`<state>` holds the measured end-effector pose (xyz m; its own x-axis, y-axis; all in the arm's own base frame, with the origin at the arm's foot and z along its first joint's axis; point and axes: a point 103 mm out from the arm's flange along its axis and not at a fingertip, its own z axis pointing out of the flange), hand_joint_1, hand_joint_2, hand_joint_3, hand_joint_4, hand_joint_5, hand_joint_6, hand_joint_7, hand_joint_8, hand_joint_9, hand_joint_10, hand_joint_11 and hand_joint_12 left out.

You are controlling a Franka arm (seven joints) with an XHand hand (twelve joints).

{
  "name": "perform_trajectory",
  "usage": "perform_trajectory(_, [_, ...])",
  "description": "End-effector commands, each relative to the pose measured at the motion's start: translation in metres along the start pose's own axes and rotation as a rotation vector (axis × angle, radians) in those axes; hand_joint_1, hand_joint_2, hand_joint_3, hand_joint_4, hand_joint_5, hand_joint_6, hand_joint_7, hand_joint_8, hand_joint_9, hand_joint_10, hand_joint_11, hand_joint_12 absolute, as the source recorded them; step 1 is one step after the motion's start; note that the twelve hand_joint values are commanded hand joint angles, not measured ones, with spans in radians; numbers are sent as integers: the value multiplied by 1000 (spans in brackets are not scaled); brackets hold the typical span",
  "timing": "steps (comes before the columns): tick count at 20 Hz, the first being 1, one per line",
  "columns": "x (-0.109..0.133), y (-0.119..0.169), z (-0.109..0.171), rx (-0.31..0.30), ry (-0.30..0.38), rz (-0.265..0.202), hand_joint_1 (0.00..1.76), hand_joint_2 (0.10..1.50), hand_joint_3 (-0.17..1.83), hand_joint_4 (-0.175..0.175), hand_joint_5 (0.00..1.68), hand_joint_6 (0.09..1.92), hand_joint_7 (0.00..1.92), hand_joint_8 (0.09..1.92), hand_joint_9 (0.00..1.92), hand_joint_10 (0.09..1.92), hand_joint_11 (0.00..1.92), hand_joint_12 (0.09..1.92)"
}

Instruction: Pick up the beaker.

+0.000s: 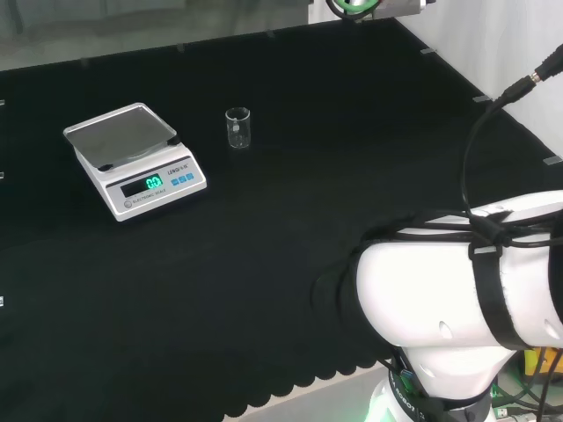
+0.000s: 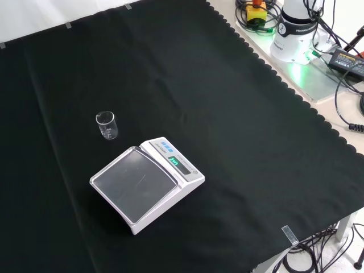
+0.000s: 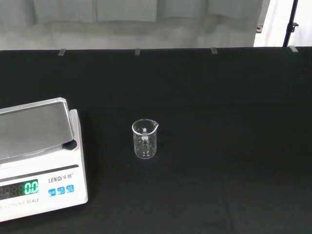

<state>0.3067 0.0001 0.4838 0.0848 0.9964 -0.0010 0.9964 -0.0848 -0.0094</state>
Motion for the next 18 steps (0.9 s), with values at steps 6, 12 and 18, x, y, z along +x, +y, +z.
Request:
perform_trajectory(6, [7, 11, 9, -2, 1, -8, 260, 982, 138, -62, 38, 87, 0, 445, 0, 714, 0, 1464])
perform_trajectory(12, [20, 40, 43, -55, 52, 4, 258, 985, 131, -64, 54, 87, 0, 550, 12, 837, 0, 1508])
perform_trajectory(18, [23, 112, 97, -67, 144, 42, 259, 986, 127, -78, 108, 87, 0, 630, 38, 867, 14, 1526])
